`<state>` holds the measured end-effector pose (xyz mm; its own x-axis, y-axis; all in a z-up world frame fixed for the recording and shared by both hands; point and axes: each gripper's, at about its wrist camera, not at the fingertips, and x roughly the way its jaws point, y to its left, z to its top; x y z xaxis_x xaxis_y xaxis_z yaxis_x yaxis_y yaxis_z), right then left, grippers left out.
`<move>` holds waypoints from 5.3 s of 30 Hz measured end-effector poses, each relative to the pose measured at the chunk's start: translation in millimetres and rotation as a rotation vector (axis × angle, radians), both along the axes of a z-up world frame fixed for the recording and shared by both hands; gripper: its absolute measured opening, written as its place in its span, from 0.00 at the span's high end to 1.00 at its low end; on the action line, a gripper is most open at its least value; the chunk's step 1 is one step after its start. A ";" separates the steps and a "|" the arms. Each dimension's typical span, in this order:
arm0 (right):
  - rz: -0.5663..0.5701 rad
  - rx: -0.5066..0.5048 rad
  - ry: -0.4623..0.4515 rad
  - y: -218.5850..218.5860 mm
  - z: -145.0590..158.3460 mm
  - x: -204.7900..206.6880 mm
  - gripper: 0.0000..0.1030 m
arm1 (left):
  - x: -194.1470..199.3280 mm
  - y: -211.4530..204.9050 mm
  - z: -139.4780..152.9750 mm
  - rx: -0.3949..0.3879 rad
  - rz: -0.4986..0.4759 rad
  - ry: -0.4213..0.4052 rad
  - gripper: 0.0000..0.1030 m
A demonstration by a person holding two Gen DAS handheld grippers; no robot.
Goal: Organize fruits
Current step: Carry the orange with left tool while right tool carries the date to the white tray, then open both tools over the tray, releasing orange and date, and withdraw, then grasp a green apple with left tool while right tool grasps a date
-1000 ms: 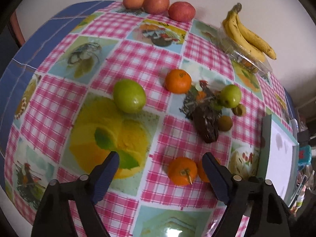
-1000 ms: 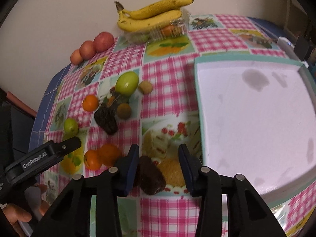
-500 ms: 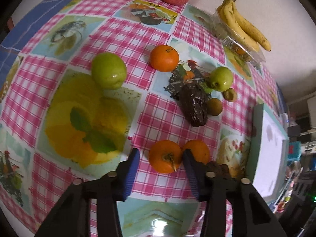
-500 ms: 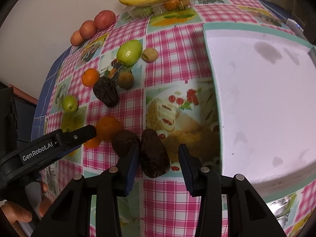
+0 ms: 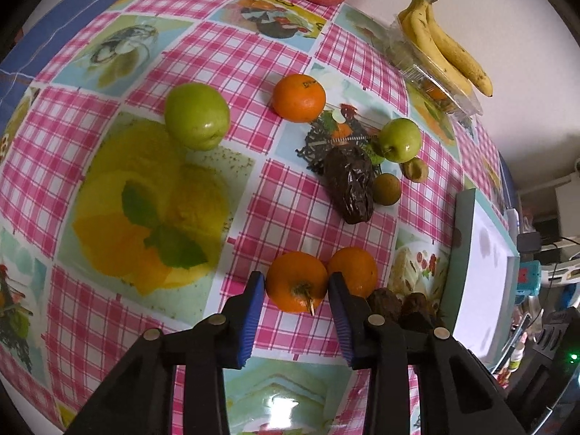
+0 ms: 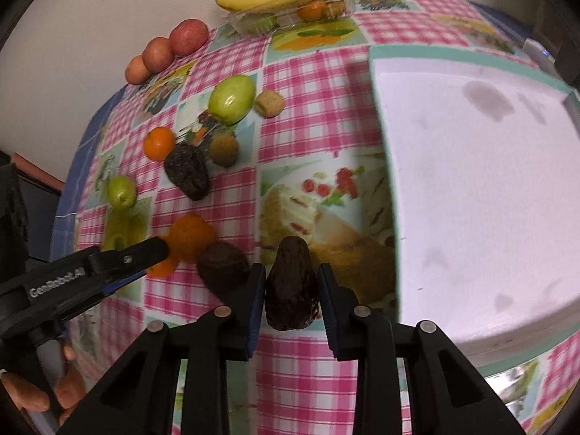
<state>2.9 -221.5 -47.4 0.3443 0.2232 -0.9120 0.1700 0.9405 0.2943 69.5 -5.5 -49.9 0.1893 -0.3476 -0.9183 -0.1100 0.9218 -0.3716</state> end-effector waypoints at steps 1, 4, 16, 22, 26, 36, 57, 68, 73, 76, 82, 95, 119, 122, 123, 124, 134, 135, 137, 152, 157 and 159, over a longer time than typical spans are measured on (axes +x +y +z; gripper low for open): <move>-0.004 -0.007 0.000 -1.4 0.2 -0.1 0.71 | -0.5 0.6 0.2 -0.003 0.004 0.001 0.63; -0.014 -0.022 -0.003 -4.3 0.7 0.0 0.70 | -0.9 -0.4 0.5 -0.008 0.009 0.001 0.63; -0.048 0.011 -0.071 -10.8 19.4 -3.6 0.71 | 0.1 11.5 26.0 -0.012 0.054 -0.088 0.64; -0.112 -0.069 -0.161 -25.2 49.7 -4.5 0.71 | 3.5 2.4 43.8 -0.018 0.029 -0.155 0.64; -0.188 -0.164 -0.191 -44.5 67.1 -0.2 0.71 | 6.3 -14.9 48.2 -0.014 -0.015 -0.182 0.64; -0.387 -0.216 -0.158 -126.9 65.5 3.6 0.71 | 9.0 -95.0 64.5 -0.035 -0.234 -0.262 0.64; -0.567 -0.201 -0.117 -236.2 32.0 8.3 0.70 | 33.9 -254.0 19.2 0.072 -0.538 -0.274 0.64; -0.547 -0.212 -0.072 -240.5 9.1 19.5 0.70 | 45.1 -257.2 8.1 0.061 -0.510 -0.249 0.62; -0.552 -0.196 -0.077 -242.5 11.0 17.9 0.69 | 40.1 -253.4 13.7 0.059 -0.515 -0.242 0.50; -0.554 -0.203 -0.072 -241.9 14.4 15.8 0.55 | 33.4 -247.7 24.7 0.059 -0.512 -0.262 0.43; -0.547 -0.217 -0.094 -233.0 34.8 6.4 0.52 | 24.9 -214.5 45.2 0.100 -0.441 -0.285 0.29; -0.461 -0.298 -0.104 -166.3 50.6 -12.8 0.05 | 11.6 -74.0 54.7 0.422 -0.143 -0.378 0.00; -0.102 -0.170 -0.216 9.3 45.9 13.4 0.05 | 20.8 111.3 78.3 0.344 0.246 -0.418 0.00; -0.072 -0.157 -0.203 20.9 44.5 17.1 0.05 | 19.7 111.4 78.4 0.314 0.248 -0.418 0.00; -0.065 -0.147 -0.196 23.2 44.1 17.9 0.05 | 19.7 108.5 77.1 0.304 0.231 -0.412 0.00; -0.056 -0.135 -0.188 26.2 42.9 18.4 0.05 | 19.6 104.8 75.8 0.292 0.210 -0.406 0.00; 0.003 -0.149 -0.158 39.2 37.3 15.2 0.06 | 22.9 71.4 47.1 0.279 0.072 -0.265 0.00; 0.003 -0.152 -0.151 38.8 36.3 14.7 0.06 | 23.4 69.9 41.4 0.278 0.069 -0.246 0.00; 0.005 -0.155 -0.137 38.6 34.4 12.9 0.08 | 23.5 66.2 29.0 0.274 0.063 -0.200 0.00; 0.054 -0.101 -0.002 41.7 7.8 5.2 0.38 | 19.8 68.2 7.0 0.253 0.094 -0.103 0.00; 0.075 -0.091 0.000 47.1 5.4 5.5 0.40 | 19.1 76.1 7.9 0.240 0.137 -0.106 0.00; 0.086 -0.084 0.006 49.6 3.1 7.0 0.45 | 20.0 78.4 8.4 0.234 0.148 -0.109 0.00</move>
